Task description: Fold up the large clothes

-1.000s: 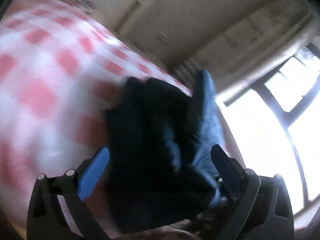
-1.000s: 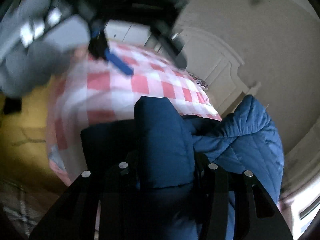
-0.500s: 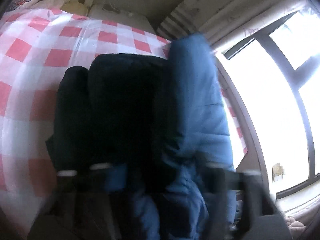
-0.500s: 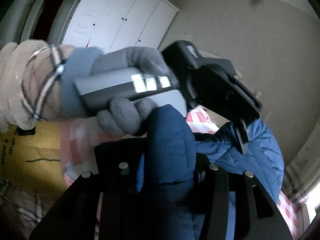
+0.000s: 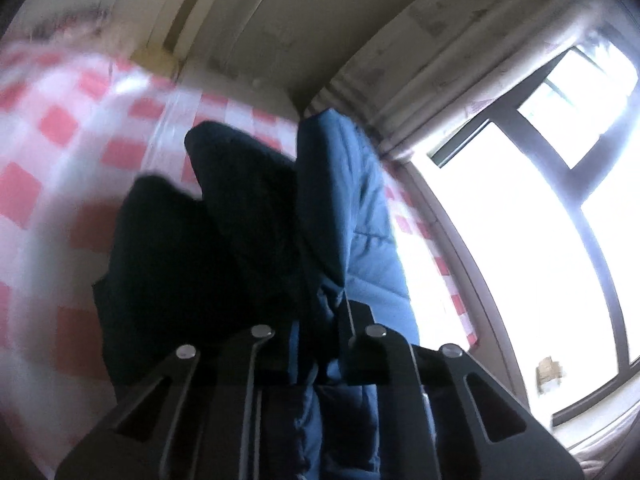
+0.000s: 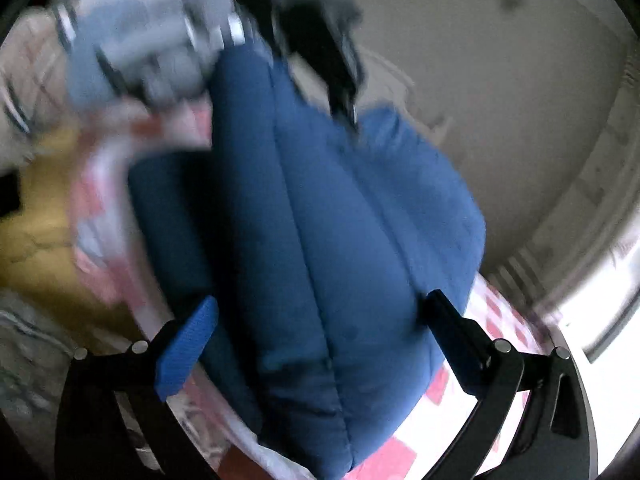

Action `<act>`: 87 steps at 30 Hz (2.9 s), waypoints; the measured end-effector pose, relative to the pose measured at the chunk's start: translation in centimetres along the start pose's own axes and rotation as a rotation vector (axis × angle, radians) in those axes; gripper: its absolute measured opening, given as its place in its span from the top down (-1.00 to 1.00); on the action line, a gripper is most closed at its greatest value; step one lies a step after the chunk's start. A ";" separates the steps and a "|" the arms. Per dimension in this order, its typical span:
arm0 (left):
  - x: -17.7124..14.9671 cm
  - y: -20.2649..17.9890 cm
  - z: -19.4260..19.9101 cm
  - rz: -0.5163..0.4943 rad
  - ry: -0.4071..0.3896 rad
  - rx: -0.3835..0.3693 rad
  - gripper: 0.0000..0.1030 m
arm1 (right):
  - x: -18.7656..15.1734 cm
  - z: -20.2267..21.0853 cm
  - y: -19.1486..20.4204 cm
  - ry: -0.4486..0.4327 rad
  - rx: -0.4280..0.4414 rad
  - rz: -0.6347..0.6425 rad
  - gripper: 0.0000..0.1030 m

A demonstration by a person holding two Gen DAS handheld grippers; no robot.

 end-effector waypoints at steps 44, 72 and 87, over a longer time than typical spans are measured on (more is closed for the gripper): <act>1.3 3.4 12.4 0.005 -0.344 0.405 -0.74 | 8.3 -2.8 5.4 0.060 0.332 0.008 -0.61; 1.6 13.0 -1.5 0.162 -0.093 0.575 -0.96 | 15.2 -12.4 -18.0 -0.006 0.412 -0.446 -0.16; 1.6 13.8 -0.5 0.184 -0.132 0.625 -0.96 | 14.1 -26.0 -12.8 0.372 0.374 -0.249 -0.16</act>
Point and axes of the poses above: each gripper's, at about its wrist camera, not at the fingertips, and z roughly against the way its jaws point, y to its left, x to its top, the point moved 9 cm from there along -z, roughly the way its jaws point, and after that the axes turned 10 degrees about y, right-handed, at the moved point
